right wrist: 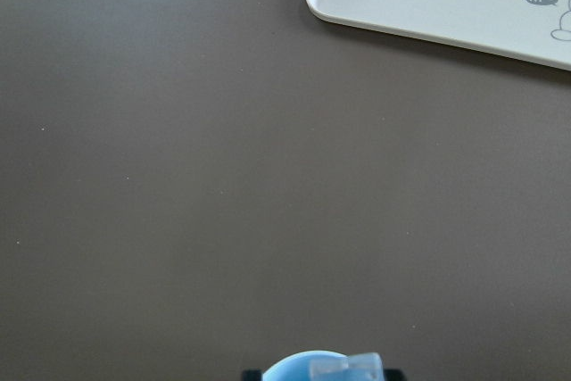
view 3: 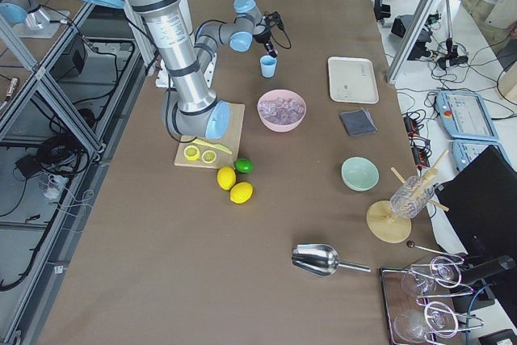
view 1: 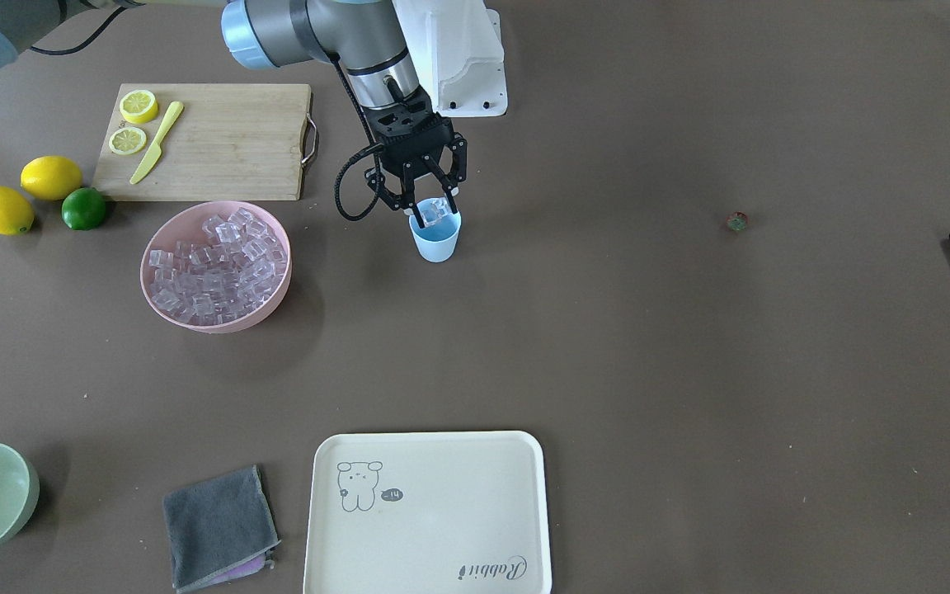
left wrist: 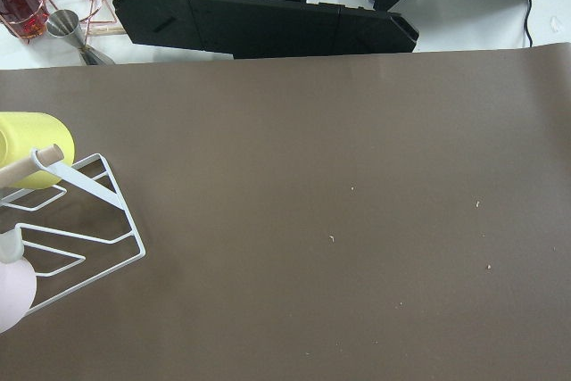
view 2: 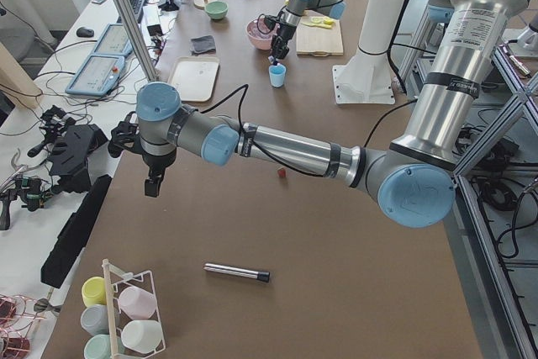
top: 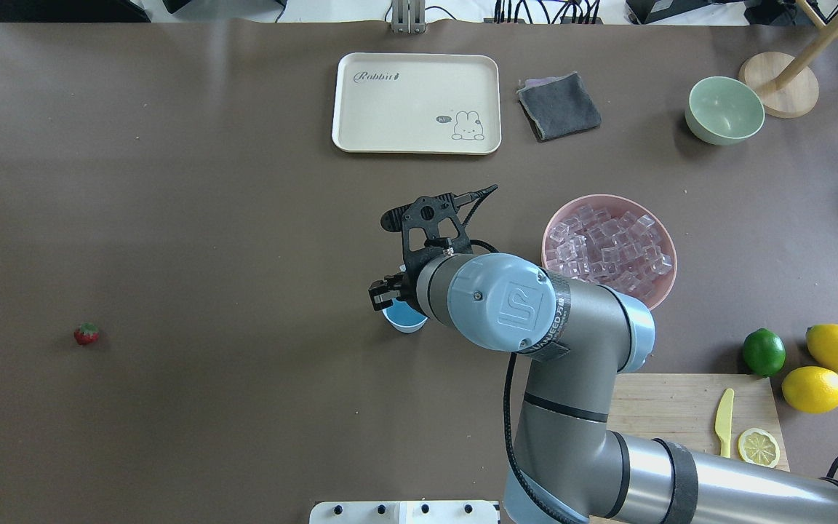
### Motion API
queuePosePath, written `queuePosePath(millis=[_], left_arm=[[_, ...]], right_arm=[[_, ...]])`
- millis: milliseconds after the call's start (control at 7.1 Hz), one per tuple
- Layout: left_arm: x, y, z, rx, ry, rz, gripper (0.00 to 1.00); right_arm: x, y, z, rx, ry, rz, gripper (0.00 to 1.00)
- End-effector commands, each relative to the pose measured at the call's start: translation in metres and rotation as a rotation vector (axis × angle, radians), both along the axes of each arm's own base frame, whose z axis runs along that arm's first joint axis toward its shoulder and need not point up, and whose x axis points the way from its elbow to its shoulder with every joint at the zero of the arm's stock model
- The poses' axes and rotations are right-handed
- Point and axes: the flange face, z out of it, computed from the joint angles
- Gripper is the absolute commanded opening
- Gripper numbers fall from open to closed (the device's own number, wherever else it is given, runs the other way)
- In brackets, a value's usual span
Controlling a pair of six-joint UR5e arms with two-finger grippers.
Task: Mash ice and strawberries in cup
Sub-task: 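Lower the ice cube into the blue cup and open the right gripper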
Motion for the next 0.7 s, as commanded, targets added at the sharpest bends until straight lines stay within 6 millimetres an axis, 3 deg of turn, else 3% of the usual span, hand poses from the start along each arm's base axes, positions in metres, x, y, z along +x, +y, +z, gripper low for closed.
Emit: queuePosePath(millis=[0,282,563], left_arm=[[0.0,0.0,0.002,-0.003,0.0,-0.001,0.98],[-0.009,0.001,0.002,-0.002,0.0,-0.014,0.98],[-0.009,-0.001,0.008,-0.017,-0.002,-0.013,0.98]], right_arm=[[-0.003,-0.001,0.001,0.001,0.007,-0.005,0.0],[-0.009,0.0,0.013,-0.008,0.027,-0.012,0.0],[-0.014,0.008,0.01,-0.003,0.012,-0.024,0.0]])
